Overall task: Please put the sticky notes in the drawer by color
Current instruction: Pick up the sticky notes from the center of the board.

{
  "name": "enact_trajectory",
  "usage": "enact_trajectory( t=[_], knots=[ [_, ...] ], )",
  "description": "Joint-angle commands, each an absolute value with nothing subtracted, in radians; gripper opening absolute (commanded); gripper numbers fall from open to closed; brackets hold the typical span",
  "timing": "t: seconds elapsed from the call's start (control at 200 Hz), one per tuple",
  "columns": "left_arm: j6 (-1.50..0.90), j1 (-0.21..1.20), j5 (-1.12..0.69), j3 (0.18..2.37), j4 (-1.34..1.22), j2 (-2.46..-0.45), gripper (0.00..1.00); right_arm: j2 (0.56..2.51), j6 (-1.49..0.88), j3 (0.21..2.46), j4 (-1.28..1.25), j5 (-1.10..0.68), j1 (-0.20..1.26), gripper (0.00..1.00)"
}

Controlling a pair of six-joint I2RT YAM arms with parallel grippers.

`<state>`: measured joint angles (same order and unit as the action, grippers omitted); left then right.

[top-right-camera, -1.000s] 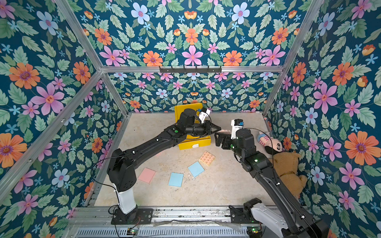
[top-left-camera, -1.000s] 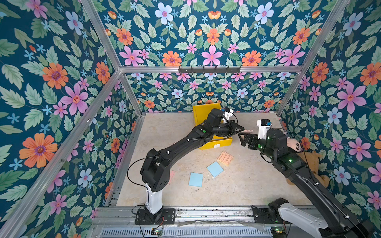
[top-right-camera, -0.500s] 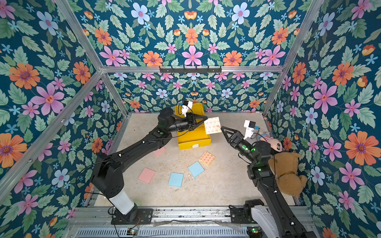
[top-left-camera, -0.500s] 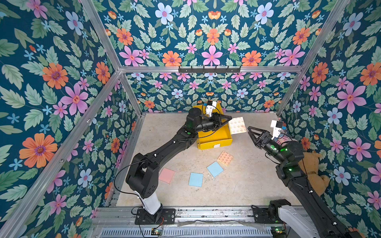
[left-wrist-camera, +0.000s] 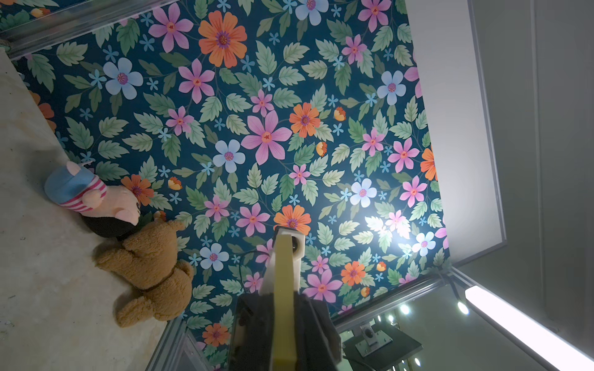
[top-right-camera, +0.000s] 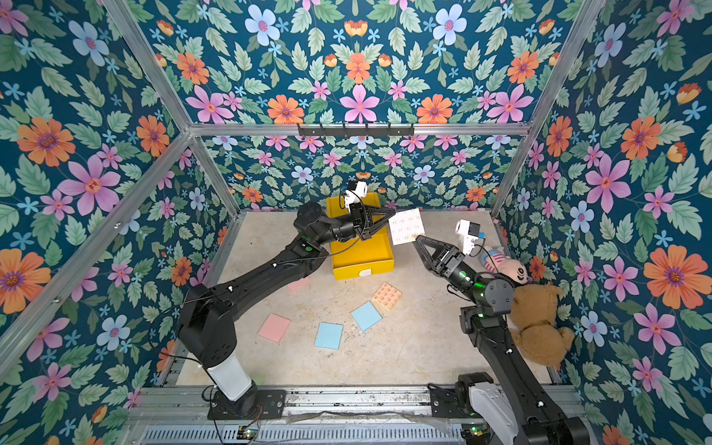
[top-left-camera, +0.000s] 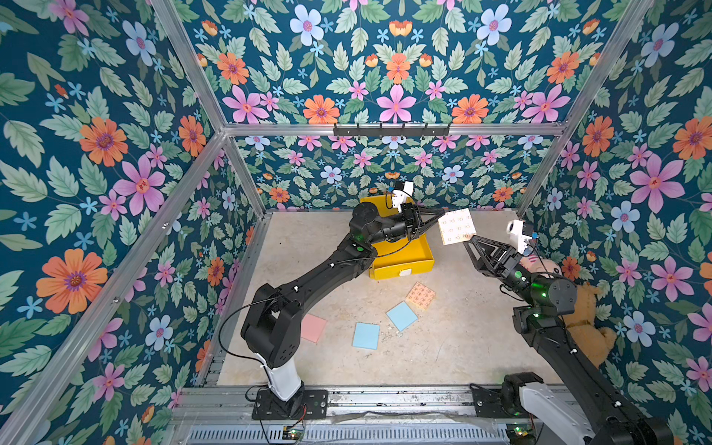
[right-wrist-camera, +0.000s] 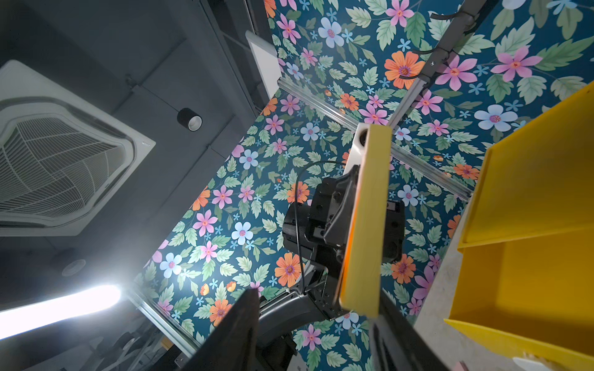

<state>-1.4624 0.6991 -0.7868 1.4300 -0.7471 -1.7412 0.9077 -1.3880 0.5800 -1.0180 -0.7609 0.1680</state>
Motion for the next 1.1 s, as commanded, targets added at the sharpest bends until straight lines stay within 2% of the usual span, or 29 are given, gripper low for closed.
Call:
enact_trajectory(
  t=[0.0,0.095,0.285,0.365,0.42,0.58,0.65,0.7,0.725,0.755,0.835,0.885,0.94,1.1],
  knots=[
    [-1.443,0.704,-0.799,1.428,-0.773,-1.731,0.0,0.9,-1.343,0.599,-0.95,-0.759,0.168,0.57],
    [-1.426,0.706,-0.801,1.418,-0.758,-1.723,0.0,0.904,-1.321,0.616,-0.905,-0.751,0.168,0.51],
    [-1.413,0.707,-0.806,1.406,-0.75,-1.717,0.0,0.907,-1.257,0.658,-0.778,-0.725,0.169,0.45],
    [-1.405,0.707,-0.81,1.406,-0.742,-1.718,0.0,0.908,-1.251,0.661,-0.772,-0.723,0.169,0.38],
    [-1.397,0.707,-0.811,1.408,-0.733,-1.718,0.0,0.91,-1.252,0.662,-0.768,-0.721,0.168,0.27],
    [-1.379,0.705,-0.809,1.41,-0.719,-1.724,0.0,0.904,-1.243,0.655,-0.745,-0.718,0.168,0.06],
    [-1.378,0.704,-0.807,1.41,-0.719,-1.727,0.0,0.896,-1.227,0.657,-0.715,-0.714,0.168,0.0],
    [-1.374,0.704,-0.807,1.414,-0.719,-1.728,0.0,0.889,-1.217,0.656,-0.699,-0.71,0.167,0.0],
    [-1.37,0.704,-0.805,1.415,-0.716,-1.728,0.06,0.889,-1.213,0.657,-0.692,-0.709,0.168,0.0],
    [-1.361,0.701,-0.8,1.416,-0.711,-1.725,0.21,0.885,-1.209,0.658,-0.684,-0.706,0.168,0.0],
    [-1.329,0.689,-0.761,1.398,-0.688,-1.702,0.71,0.884,-1.199,0.661,-0.662,-0.698,0.168,0.0],
    [-1.29,0.669,-0.725,1.375,-0.654,-1.674,0.89,0.885,-1.176,0.668,-0.629,-0.692,0.168,0.0],
    [-1.228,0.641,-0.691,1.356,-0.593,-1.636,0.99,0.886,-1.128,0.687,-0.556,-0.677,0.168,0.0],
    [-1.001,0.553,-0.572,1.32,-0.297,-1.509,1.0,0.907,-0.879,0.801,-0.236,-0.606,0.167,0.0]
  ],
)
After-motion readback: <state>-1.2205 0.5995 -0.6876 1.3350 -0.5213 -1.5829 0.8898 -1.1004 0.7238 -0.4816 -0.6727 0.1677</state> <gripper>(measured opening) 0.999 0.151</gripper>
